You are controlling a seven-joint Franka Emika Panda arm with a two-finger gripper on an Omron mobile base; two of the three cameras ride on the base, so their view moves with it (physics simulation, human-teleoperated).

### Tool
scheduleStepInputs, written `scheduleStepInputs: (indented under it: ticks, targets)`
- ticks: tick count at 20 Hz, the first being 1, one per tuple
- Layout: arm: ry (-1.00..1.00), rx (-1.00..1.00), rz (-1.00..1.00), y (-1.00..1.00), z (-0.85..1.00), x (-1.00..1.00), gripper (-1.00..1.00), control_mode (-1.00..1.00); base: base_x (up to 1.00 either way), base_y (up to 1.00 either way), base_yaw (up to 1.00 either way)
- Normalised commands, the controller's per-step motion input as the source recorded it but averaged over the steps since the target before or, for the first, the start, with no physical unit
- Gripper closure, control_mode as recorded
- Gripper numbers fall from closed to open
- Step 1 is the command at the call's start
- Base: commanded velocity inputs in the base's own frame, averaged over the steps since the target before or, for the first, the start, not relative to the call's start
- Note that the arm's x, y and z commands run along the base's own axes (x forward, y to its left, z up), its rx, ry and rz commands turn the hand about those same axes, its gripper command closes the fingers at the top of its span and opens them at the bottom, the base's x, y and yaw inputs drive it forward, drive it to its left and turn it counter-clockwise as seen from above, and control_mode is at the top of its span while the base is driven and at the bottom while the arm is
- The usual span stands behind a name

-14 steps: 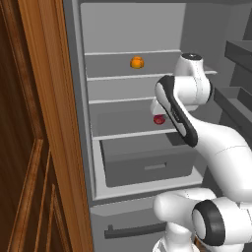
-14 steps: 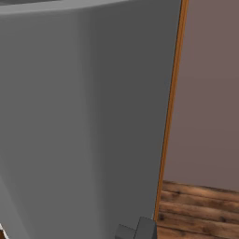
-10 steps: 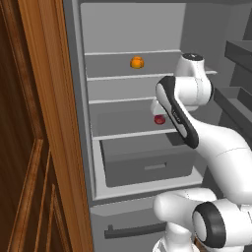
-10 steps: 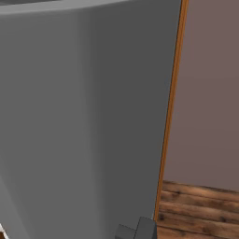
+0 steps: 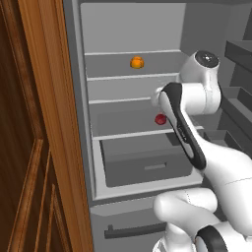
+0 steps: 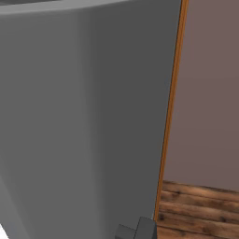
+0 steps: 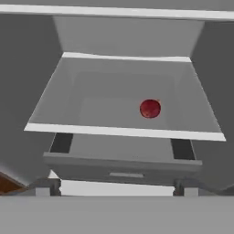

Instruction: Pick the orange and pear from the fridge and place them inside the tupperware on the counter.

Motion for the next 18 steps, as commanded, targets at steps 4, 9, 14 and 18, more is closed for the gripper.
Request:
scheduleStepInputs:
  ticks: [4, 9, 14, 18]
  targets:
    - [-0.33, 0.03, 0.0, 0.02, 0.38, 0.1, -1.0, -1.0, 0.0, 0.0, 0.0]
    - [-0.15, 0.05, 0.0, 0.0, 0.41, 0.33, -1.0, -1.0, 0.0, 0.0, 0.0]
    - [-0.02, 0.07, 0.0, 0.0, 0.47, 0.33, -1.0, -1.0, 0.0, 0.0, 0.0]
    - [0.0, 0.06, 0.0, 0.0, 0.43, 0.38, -1.0, -1.0, 0.0, 0.0, 0.0]
